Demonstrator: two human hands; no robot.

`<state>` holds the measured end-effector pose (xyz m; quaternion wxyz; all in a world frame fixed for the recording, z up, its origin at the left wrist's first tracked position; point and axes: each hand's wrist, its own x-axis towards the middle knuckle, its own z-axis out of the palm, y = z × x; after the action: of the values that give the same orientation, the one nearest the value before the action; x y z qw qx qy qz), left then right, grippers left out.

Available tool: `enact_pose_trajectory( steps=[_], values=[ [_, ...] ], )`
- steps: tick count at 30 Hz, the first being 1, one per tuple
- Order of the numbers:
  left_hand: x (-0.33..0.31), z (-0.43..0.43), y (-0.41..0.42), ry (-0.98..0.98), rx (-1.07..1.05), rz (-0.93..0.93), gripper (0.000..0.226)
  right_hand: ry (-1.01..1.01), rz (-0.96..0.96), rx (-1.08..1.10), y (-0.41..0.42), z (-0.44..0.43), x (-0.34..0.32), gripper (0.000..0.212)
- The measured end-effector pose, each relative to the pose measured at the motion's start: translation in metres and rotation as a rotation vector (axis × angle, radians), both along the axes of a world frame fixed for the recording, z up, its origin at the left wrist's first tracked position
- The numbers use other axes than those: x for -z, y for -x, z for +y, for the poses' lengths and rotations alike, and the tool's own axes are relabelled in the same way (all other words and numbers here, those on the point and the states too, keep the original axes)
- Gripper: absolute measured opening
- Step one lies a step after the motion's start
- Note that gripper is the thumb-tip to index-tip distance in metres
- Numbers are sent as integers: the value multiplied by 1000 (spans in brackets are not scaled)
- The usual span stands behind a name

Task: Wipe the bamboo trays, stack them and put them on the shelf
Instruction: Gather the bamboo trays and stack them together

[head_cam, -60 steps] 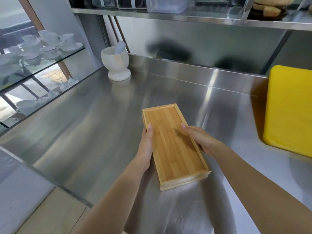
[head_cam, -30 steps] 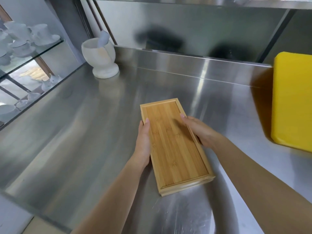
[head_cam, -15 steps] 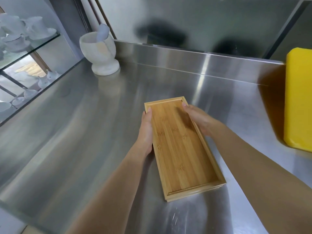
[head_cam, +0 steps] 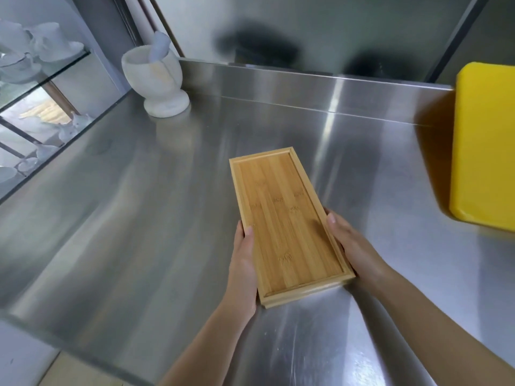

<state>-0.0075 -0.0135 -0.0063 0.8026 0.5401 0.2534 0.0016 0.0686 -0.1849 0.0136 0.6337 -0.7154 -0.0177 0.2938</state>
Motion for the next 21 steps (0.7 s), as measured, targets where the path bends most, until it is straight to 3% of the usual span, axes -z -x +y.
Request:
enact_pose_trajectory(
  steps=[4, 10, 13, 16, 19, 21],
  values=[
    [4, -11, 24, -85, 3, 46, 52, -59, -19, -18, 26, -16, 9, 65],
    [-2, -23, 28, -106, -54, 25, 53, -110, -37, -48, 41, -15, 4, 41],
    [-8, -22, 32, -119, -31, 95, 59, -129, -13, -29, 43, -15, 3, 54],
    [-14, -18, 36, -128, 3, 300, 64, -94, 36, 41, 45, -19, 3, 80],
    [-19, -14, 38, -106, 30, 436, 67, -93, 60, 66, 53, -20, 3, 78],
    [-25, -11, 36, -29, 6, 414, 49, -107, 73, 76, 58, -18, 1, 71]
  ],
)
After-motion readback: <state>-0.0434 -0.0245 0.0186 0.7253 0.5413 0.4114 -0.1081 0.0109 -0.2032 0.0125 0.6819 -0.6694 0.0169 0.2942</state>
